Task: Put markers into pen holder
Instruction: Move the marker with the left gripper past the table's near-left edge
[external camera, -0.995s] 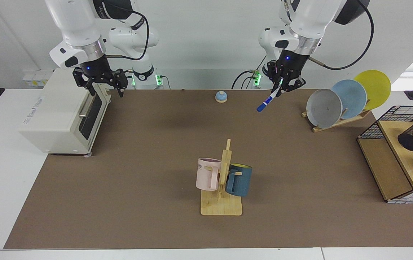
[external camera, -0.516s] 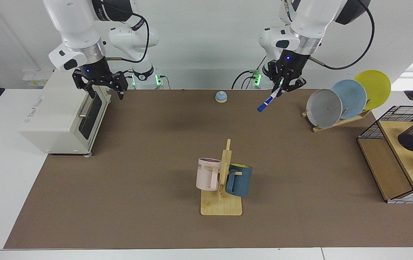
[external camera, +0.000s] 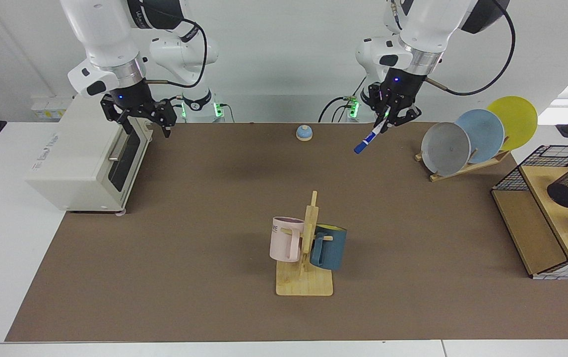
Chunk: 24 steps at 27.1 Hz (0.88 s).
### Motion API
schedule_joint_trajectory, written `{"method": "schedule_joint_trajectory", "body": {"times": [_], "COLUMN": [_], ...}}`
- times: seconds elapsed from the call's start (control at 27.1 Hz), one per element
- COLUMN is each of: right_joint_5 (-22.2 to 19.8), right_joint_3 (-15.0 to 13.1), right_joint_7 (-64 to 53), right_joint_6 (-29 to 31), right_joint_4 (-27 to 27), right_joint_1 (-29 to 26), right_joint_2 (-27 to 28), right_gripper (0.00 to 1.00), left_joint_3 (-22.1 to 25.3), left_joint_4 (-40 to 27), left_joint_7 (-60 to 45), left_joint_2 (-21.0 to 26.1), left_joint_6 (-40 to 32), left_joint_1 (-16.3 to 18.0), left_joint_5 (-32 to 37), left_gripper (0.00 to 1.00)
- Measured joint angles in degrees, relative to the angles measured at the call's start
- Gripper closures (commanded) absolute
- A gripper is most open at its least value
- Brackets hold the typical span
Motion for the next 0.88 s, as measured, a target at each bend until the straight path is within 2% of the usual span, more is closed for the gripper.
{"method": "schedule_joint_trajectory", "body": {"times": [0.52,0.88], "right_joint_5": [0.0,0.0], "right_joint_3": [0.1,0.1], "right_joint_7": [0.0,0.0], "right_joint_6": [0.0,0.0], "right_joint_4": [0.0,0.0], "right_joint_1": [0.1,0.1], "right_joint_2": [0.0,0.0], "right_gripper": [0.0,0.0], "left_joint_3": [0.1,0.2], "left_joint_4": [0.0,0.0], "left_joint_7": [-0.2,-0.3], "left_joint_2": [0.0,0.0], "left_joint_6": [-0.5,-1.0], "left_joint_1": [0.1,2.3], "left_joint_5": [0.0,0.0], "left_gripper": [1.0,1.0]}}
